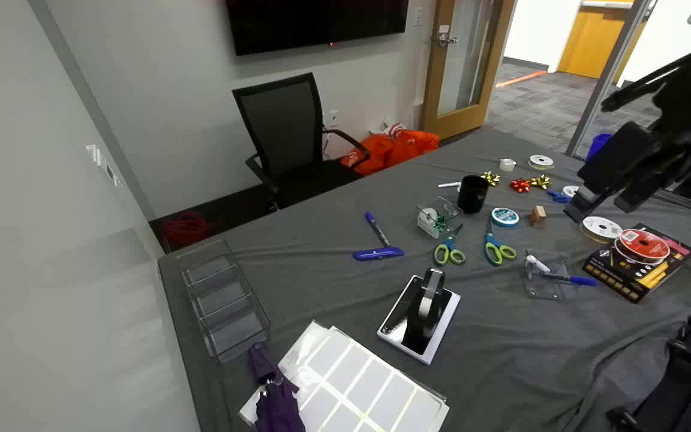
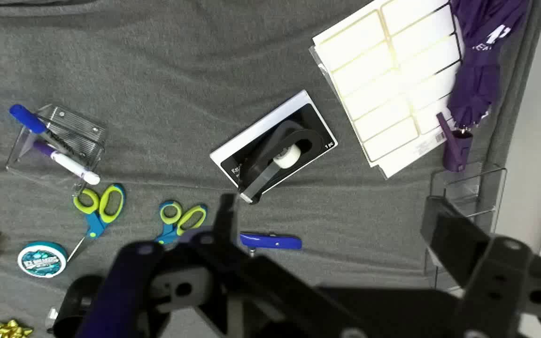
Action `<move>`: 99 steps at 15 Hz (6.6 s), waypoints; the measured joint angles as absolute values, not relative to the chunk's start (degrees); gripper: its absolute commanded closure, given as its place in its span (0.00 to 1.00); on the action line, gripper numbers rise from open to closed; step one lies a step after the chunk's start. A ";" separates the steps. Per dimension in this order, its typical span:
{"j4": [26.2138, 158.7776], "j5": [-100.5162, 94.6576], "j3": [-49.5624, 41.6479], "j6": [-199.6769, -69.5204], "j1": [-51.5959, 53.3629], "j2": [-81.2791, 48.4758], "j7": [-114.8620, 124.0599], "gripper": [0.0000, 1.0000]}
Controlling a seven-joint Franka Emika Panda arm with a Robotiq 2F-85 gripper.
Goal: Put the right scissors in the bowl furthest from you
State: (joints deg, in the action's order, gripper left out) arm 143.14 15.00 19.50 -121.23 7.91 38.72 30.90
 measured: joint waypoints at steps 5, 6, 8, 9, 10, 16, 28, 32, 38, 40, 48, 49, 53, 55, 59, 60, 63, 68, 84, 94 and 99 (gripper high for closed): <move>143.14 15.00 19.50 -121.23 7.91 38.72 30.90 0.00; 143.14 15.00 19.50 -121.23 7.91 38.72 30.90 0.00; 143.14 15.00 19.50 -121.23 7.91 38.72 30.90 0.00; 143.14 15.00 19.50 -121.23 7.91 38.72 30.90 0.00; 143.14 15.00 19.50 -121.23 7.91 38.72 30.90 0.00; 143.15 14.75 17.67 -121.89 7.05 37.90 30.89 0.00; 136.84 3.54 11.95 -132.68 -2.40 16.94 31.45 0.00; 130.25 -0.46 8.72 -132.64 -3.17 6.18 32.86 0.00; 122.17 -0.55 5.09 -132.70 -2.90 -4.14 32.25 0.00; 121.79 -0.55 5.09 -132.70 -2.78 -4.38 32.25 0.00; 121.61 -0.54 3.58 -132.25 -1.64 -5.28 31.82 0.00; 121.47 -0.54 3.05 -132.25 -1.61 -6.19 31.49 0.00; 119.39 -0.44 0.58 -132.02 -1.61 -12.16 29.43 0.00; 117.61 0.08 -0.45 -131.18 -1.63 -15.59 27.82 0.00; 114.09 1.43 -2.03 -130.77 -1.69 -22.00 24.87 0.00; 113.32 1.44 -2.41 -130.82 -1.69 -23.35 24.54 0.00; 111.01 1.47 -3.52 -131.11 -1.76 -27.15 23.21 0.00; 106.08 1.47 -5.66 -131.31 -1.91 -32.87 23.02 0.00; 97.14 1.84 -8.39 -133.06 -2.96 -42.77 22.08 0.38; 96.23 1.96 -8.20 -137.51 -2.62 -46.07 22.07 0.24; 96.15 1.96 -7.68 -138.50 -2.46 -47.07 21.91 0.66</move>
State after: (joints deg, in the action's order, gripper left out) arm 96.15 1.96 -7.68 -138.50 -2.46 -47.07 21.91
